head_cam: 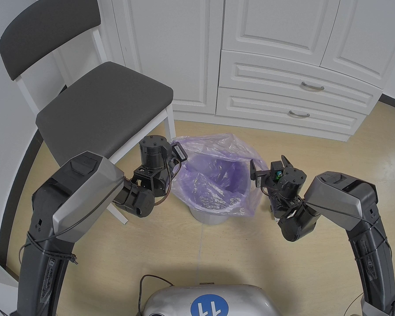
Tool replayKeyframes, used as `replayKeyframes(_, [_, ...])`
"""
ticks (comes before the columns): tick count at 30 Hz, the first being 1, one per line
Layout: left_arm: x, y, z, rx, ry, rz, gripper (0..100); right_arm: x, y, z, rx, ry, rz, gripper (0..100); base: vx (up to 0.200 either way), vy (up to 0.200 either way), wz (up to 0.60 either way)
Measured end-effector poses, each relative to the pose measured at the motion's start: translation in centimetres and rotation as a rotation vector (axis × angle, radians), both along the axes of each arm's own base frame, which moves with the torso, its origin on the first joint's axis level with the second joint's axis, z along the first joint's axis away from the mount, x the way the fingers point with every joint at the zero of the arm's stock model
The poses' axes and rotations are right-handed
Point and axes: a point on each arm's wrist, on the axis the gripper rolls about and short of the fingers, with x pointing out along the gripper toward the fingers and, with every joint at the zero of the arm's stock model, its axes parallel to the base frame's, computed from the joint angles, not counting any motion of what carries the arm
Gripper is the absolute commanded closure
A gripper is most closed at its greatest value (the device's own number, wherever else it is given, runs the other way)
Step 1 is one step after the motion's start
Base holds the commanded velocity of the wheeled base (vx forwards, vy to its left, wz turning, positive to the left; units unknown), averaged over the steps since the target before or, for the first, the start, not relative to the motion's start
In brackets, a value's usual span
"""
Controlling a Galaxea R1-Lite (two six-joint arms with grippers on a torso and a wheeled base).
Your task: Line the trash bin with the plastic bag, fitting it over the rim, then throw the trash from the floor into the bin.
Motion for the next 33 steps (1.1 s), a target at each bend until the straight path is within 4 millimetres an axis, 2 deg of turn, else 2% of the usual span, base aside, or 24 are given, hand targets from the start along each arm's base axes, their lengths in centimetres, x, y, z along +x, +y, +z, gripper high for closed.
replayKeyframes(6, [0.0, 0.1, -0.5, -0.010, -0.010, 0.006, 100, 2.5, 0.0, -0.1, 0.103, -0.098, -0.007, 0, 0.000, 0.000, 0.00])
replayKeyframes(12, [0.0, 0.1, -1.9, -0.013, -0.032, 0.012, 100, 3.6, 0.0, 0.1, 0.180, -0.149, -0.001, 0, 0.000, 0.000, 0.00])
replayKeyframes(13, [0.0, 0.1, -2.2, -0.011, -0.032, 0.014, 0, 3.7, 0.0, 0.1, 0.185, -0.156, -0.001, 0, 0.000, 0.000, 0.00])
replayKeyframes(22, [-0.8, 0.2, -3.5, 0.043, 0.009, 0.010, 0, 4.3, -0.4, -0.3, 0.193, -0.171, -0.010, 0, 0.000, 0.000, 0.00])
replayKeyframes(28, [-3.1, 0.5, -3.0, 0.098, 0.060, -0.016, 0, 3.4, -0.6, -0.8, 0.172, -0.115, -0.009, 0, 0.000, 0.000, 0.00])
replayKeyframes(33, [-5.6, 1.1, -2.6, 0.183, 0.111, -0.053, 0, 1.8, -0.8, -0.6, 0.146, -0.050, -0.002, 0, 0.000, 0.000, 0.00])
